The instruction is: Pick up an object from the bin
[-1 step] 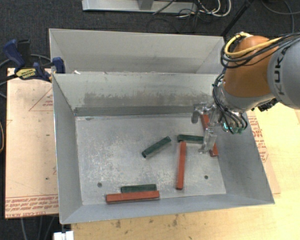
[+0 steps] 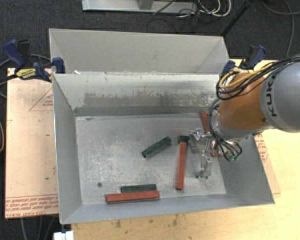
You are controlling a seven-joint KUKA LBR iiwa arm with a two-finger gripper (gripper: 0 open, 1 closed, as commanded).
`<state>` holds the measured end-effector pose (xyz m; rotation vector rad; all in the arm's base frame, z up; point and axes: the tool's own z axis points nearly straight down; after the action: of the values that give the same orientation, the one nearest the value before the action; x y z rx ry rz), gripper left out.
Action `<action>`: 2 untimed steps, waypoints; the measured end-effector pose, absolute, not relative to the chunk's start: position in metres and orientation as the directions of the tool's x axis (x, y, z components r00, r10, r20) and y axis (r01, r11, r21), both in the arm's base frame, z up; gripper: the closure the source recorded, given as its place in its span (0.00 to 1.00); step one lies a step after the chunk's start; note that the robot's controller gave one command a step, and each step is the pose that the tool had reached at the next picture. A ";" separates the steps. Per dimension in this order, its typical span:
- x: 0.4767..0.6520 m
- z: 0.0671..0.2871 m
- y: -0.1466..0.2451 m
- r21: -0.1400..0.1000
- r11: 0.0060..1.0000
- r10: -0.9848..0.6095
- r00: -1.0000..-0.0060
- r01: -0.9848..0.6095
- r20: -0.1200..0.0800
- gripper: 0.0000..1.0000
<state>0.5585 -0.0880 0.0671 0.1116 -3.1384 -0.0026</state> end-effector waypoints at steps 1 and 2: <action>0.593 0.077 0.032 0.003 0.973 -0.232 -0.973 -0.232 -0.007 0.00; 0.506 0.069 0.008 0.002 0.983 -0.182 -0.983 -0.182 0.007 0.00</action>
Offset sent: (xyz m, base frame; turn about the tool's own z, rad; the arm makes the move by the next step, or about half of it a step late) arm 0.0329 0.1142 0.0088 -0.1549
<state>0.5059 0.0076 0.0690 0.2858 -3.1212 -0.0022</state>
